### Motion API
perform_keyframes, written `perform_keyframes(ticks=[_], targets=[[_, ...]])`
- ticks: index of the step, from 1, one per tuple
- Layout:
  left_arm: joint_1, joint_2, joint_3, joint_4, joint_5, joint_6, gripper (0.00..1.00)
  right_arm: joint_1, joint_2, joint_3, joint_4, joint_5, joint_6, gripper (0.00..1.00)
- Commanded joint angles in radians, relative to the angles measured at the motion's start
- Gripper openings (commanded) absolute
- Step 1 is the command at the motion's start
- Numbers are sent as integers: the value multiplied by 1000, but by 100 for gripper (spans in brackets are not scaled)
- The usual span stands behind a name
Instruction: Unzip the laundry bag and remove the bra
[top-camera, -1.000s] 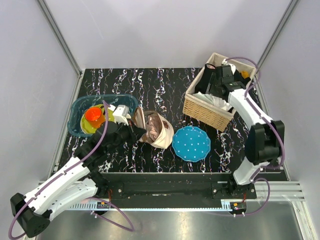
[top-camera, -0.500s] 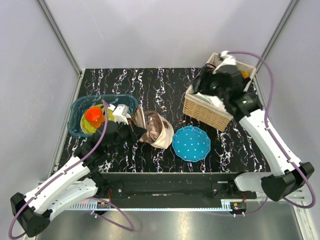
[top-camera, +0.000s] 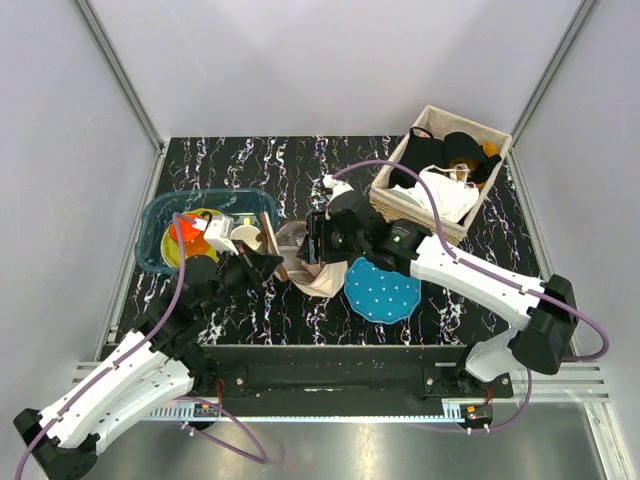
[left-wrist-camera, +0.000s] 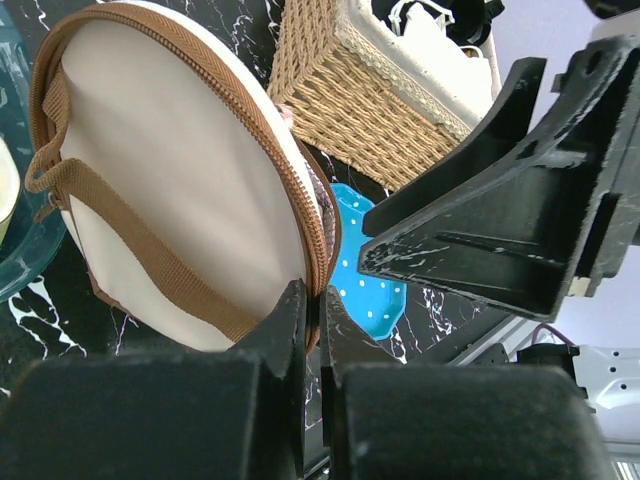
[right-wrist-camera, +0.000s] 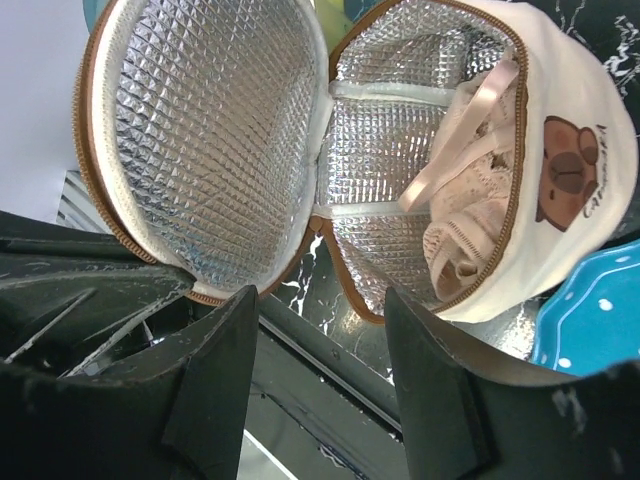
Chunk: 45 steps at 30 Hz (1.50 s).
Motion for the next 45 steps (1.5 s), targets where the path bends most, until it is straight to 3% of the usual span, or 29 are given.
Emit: perform_keyframes(ticks=[1,6,22,25,27,28,30,37,45], targets=[[4,-33,-16,41,-32,-28,0,15,35,12,64,7,30,62],[4,-45,-23,32,-22,-34,0,17,105,52,30,70,0,69],[3,-45,-27,44,-12,-34,0,17,381,125,-57,346,-89,75],[3,-47,-33,44,-9,-37,0,15,427,136,-60,387,-86,63],[4,-49,-36,44,-9,-39,0,15,437,151,-74,389,-91,48],[3,-50,-36,40,-9,-40,0,15,418,159,-74,384,-94,25],[3,-52,-36,37,-10,-42,0,15,383,167,-76,380,-108,1],[3,-47,-36,38,-19,-36,0,14,106,204,-4,350,-166,0],[3,-24,-48,59,-7,-43,0,-6,-65,269,82,369,-218,0]])
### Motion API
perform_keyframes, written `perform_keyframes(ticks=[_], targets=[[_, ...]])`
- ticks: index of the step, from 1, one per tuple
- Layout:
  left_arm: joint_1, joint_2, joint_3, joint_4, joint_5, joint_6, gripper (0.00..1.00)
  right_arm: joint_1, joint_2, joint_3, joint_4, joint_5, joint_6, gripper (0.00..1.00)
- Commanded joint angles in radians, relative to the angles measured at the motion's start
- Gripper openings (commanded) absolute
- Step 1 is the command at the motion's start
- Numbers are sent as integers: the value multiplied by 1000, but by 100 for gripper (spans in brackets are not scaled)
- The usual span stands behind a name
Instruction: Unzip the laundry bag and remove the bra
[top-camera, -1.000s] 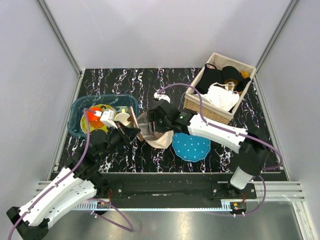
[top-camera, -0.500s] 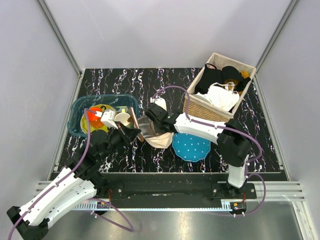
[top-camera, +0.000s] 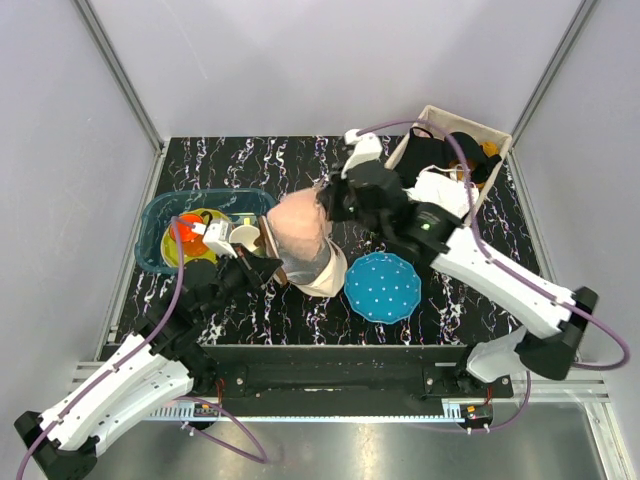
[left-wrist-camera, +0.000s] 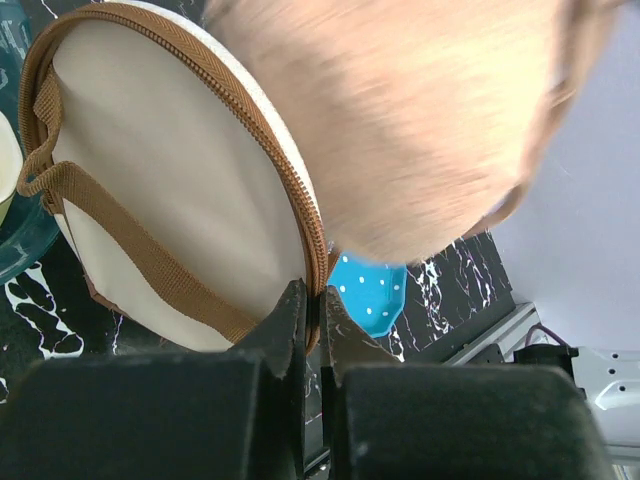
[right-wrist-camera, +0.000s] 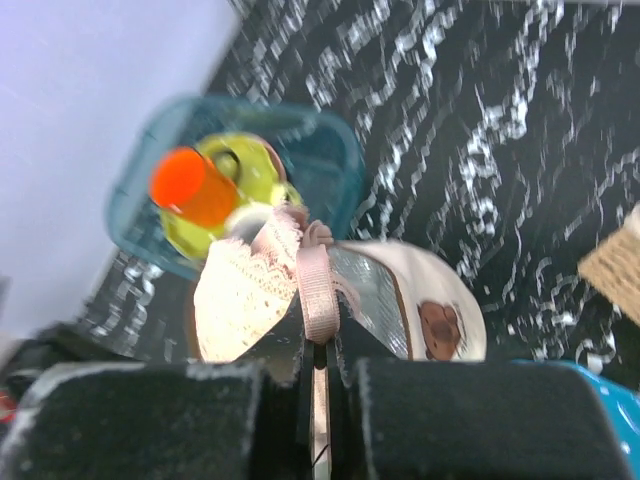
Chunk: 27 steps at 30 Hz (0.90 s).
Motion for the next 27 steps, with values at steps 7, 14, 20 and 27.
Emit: perform_keyframes(ticks=[7,14,20,27], targets=[[3,28,-6,69,13,-9,0,-150,-120,141,84,47,-93,0],[4,23,-2,55,14,-3,0,-426,-133,144,26,31,-113,0],[3,11,-3,49,16,-2,0,-643,-107,35,31,-15,-83,0],[3,-23,-5,22,8,-3,0,-833,80,-28,-63,-166,27,41]])
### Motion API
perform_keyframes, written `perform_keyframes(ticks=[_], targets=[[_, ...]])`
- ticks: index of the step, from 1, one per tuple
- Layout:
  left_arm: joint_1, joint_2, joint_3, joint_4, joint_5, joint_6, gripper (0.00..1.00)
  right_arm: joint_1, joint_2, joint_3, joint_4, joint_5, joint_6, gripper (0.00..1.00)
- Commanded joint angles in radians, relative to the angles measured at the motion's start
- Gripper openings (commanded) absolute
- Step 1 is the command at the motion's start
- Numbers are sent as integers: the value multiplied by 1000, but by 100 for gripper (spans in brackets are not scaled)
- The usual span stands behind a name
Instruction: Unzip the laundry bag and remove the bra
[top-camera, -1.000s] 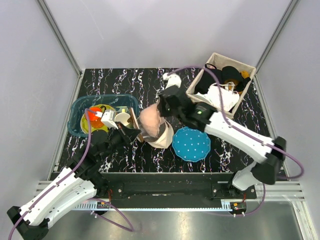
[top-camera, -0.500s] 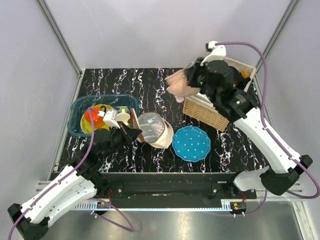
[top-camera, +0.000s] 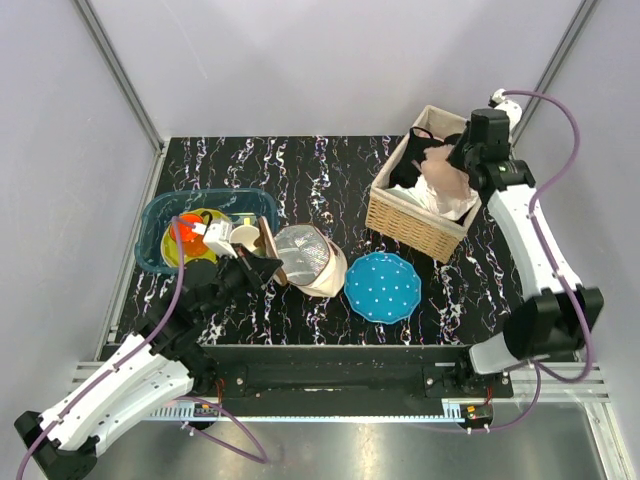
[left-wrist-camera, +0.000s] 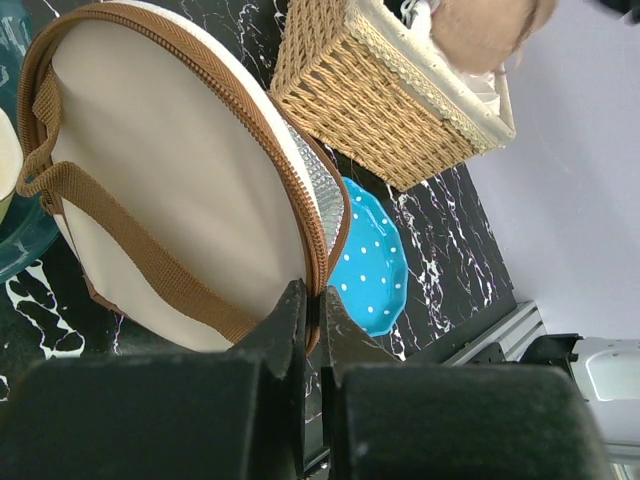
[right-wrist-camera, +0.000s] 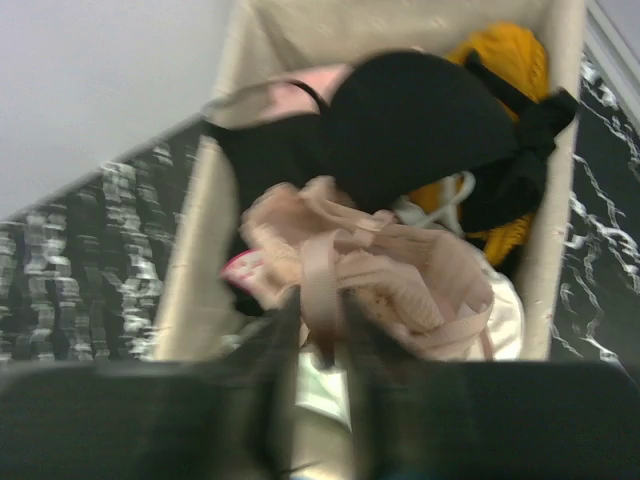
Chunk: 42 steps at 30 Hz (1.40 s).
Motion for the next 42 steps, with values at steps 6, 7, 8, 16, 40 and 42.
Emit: perform_keyframes(ticks=[6,7,8,16,40,42], targets=[[4,-41,-8,-2,1,-2,0,-41,47,17,-92,-115,82,80],[4,-38,-11,-2,1,-2,0,-40,32,20,-89,-113,80,80],[4,-38,-13,2,1,-3,0,-40,15,22,-81,-115,77,80],[4,2,-13,50,20,-9,0,-40,-172,-4,-29,-83,68,75],[3,19,-16,64,33,-13,0,-41,327,-159,-39,-153,99,0],[3,13,-16,62,39,-13,0,-41,348,-119,-59,-164,80,0]])
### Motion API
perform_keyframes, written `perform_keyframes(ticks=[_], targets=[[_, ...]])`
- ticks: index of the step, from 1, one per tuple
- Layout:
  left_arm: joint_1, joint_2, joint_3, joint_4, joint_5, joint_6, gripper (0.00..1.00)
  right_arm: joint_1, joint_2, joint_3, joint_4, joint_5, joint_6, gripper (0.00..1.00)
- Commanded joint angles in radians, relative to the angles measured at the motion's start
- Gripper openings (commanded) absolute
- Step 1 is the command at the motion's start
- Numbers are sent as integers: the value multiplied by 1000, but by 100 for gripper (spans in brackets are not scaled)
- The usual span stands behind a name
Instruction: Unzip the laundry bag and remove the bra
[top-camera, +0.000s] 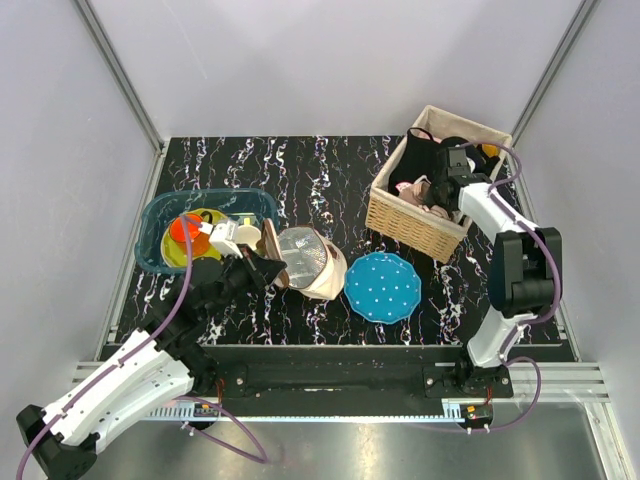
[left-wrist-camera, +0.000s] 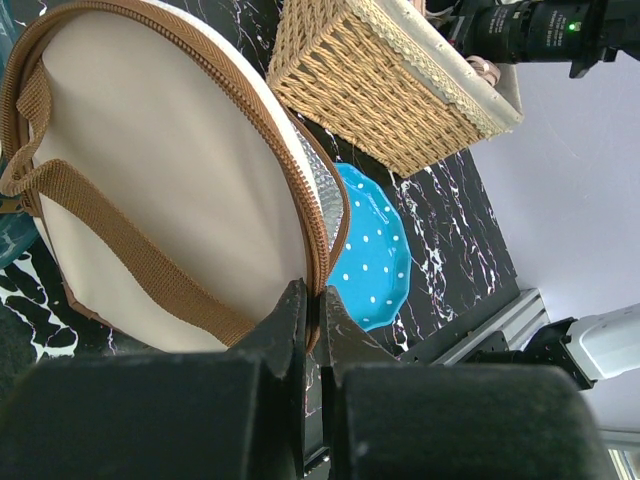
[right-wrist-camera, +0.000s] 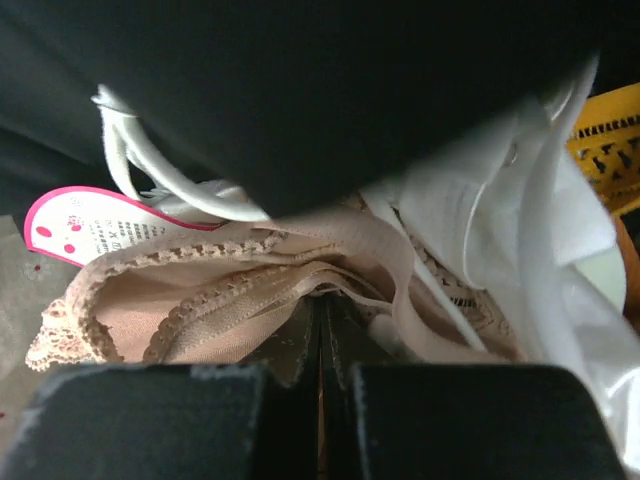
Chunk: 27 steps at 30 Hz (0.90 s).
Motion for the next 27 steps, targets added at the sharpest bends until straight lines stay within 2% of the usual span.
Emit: perform_keyframes(ticks=[1,9,11,12,13,14,15,18,20,21,24,27], targets=[[3,-18,-3,40,19,-10,0,3,27,103,-70,32,-27,0],[3,-43,-23,42,9,-15,0,3,-318,80,-22,41,-22,0],[3,-34,-21,47,15,-13,0,3,-347,102,-53,50,-36,2],[3,-28,-17,53,18,-10,0,3,-361,109,-70,52,-39,6],[3,-24,-13,54,19,-9,0,3,-367,116,-94,52,-43,16],[3,-17,-12,57,21,-7,0,5,-372,122,-102,52,-45,36],[3,-15,-6,56,21,-4,0,2,-386,122,-110,51,-47,42],[3,-12,6,54,21,1,0,3,-426,111,-116,-4,-22,47],[3,-12,8,50,15,4,0,19,-450,99,-98,-127,16,47],[3,-11,13,44,12,7,0,69,-476,94,-91,-144,25,48],[3,-3,37,17,-10,17,0,192,-519,82,-94,-101,24,57],[3,11,65,-1,-11,30,0,250,-548,38,-101,-111,36,65]])
